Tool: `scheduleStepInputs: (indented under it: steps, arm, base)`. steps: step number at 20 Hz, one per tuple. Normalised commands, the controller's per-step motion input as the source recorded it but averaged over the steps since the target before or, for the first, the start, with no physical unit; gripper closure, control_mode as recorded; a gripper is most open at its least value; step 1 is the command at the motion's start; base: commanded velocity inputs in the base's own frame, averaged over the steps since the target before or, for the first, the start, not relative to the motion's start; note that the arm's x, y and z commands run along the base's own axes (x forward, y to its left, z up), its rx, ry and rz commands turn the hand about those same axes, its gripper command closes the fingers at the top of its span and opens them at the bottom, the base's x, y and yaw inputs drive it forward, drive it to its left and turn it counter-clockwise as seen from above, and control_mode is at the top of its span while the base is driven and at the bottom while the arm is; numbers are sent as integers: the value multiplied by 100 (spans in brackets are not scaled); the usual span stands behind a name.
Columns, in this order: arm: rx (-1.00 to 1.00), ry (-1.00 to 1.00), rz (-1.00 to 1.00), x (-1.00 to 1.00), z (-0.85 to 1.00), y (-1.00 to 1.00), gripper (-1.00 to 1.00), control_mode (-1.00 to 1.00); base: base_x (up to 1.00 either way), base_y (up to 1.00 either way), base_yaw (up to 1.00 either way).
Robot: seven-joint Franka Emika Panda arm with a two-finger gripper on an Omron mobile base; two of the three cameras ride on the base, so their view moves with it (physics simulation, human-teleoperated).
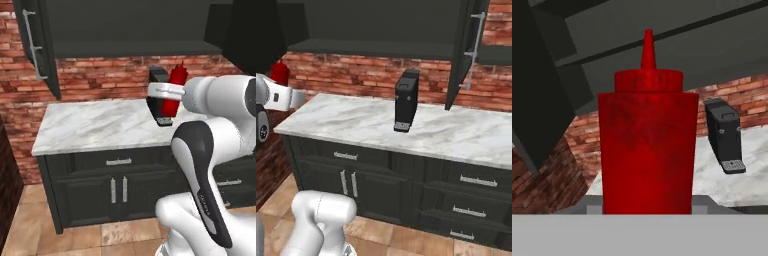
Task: Move the ketchup and ketchup from the cabinet to the dining counter.
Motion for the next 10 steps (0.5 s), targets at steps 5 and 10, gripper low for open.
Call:
scheduleStepInputs:
  steps: [5,10]
  arm:
    - [0,0,0,0,0,0,100,100]
    - [0,0,0,0,0,0,100,100]
  base:
    - [-35,3,-75]
    - [-22,6,-84]
